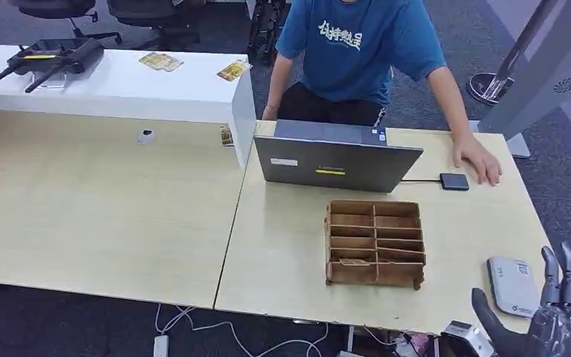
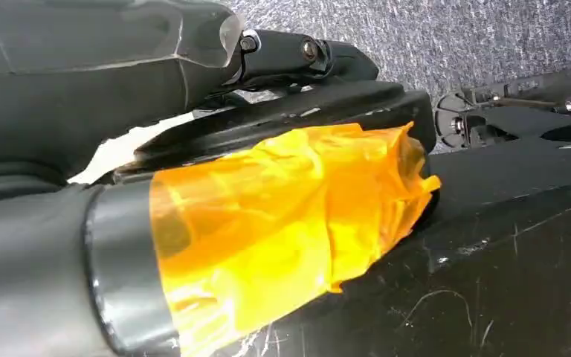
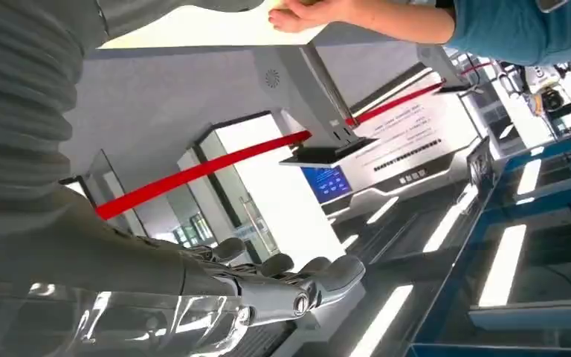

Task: Pass the card to the sensor for recognition and then transmit it.

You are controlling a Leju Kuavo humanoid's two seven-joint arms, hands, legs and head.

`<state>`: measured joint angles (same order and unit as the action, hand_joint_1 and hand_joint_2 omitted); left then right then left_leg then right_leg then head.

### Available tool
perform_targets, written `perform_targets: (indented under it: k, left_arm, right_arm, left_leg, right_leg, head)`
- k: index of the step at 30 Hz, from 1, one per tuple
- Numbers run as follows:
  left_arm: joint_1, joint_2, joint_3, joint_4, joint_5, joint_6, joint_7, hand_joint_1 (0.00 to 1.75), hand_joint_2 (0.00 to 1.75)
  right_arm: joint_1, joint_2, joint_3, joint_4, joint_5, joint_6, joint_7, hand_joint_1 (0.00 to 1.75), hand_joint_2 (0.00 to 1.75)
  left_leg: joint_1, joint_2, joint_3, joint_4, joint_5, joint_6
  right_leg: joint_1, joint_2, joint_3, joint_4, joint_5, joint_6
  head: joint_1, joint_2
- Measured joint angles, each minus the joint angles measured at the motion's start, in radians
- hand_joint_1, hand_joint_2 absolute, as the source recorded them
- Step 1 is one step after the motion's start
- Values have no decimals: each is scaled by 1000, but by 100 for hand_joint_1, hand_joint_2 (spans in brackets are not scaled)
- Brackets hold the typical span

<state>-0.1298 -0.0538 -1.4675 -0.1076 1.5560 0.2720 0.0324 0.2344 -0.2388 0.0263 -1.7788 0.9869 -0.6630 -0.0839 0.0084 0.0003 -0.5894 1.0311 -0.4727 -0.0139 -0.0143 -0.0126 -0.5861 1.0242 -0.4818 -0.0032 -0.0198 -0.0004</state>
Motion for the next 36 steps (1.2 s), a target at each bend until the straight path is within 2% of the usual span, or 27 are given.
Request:
perform_targets:
  k: [9, 13, 17, 26, 36]
  left_arm:
    - [0, 0, 0, 0, 3, 1, 0, 0, 0]
    - [0, -1, 0, 0, 5, 1, -4, 0, 0]
    - [1, -1, 0, 0, 5, 1, -4, 0, 0]
    - [1, -1, 0, 0, 5, 1, -4, 0, 0]
    - [0, 0, 0, 0, 0, 0, -3, 0, 0]
  right_arm:
    - [26, 0, 1, -14, 42, 15, 25, 0, 175]
    - [31, -10, 35, -14, 82, 58, 83, 0, 175]
    - [36, -42, 87, -14, 100, 71, 135, 0, 175]
    - [41, -69, 126, -14, 104, 73, 143, 0, 175]
    - [0, -118, 218, 42, 134, 153, 143, 0, 175]
  left_leg:
    - [0, 0, 0, 0, 0, 0]
    - [0, 0, 0, 0, 0, 0]
    - [0, 0, 0, 0, 0, 0]
    - [0, 0, 0, 0, 0, 0]
    - [0, 0, 0, 0, 0, 0]
  right_leg:
    - [0, 0, 0, 0, 0, 0]
    - [0, 0, 0, 0, 0, 0]
    - [0, 0, 0, 0, 0, 0]
    - [0, 0, 0, 0, 0, 0]
    - [0, 0, 0, 0, 0, 0]
  head:
    - [0, 0]
    - [0, 0]
    - [0, 0]
    - [0, 0]
    - [0, 0]
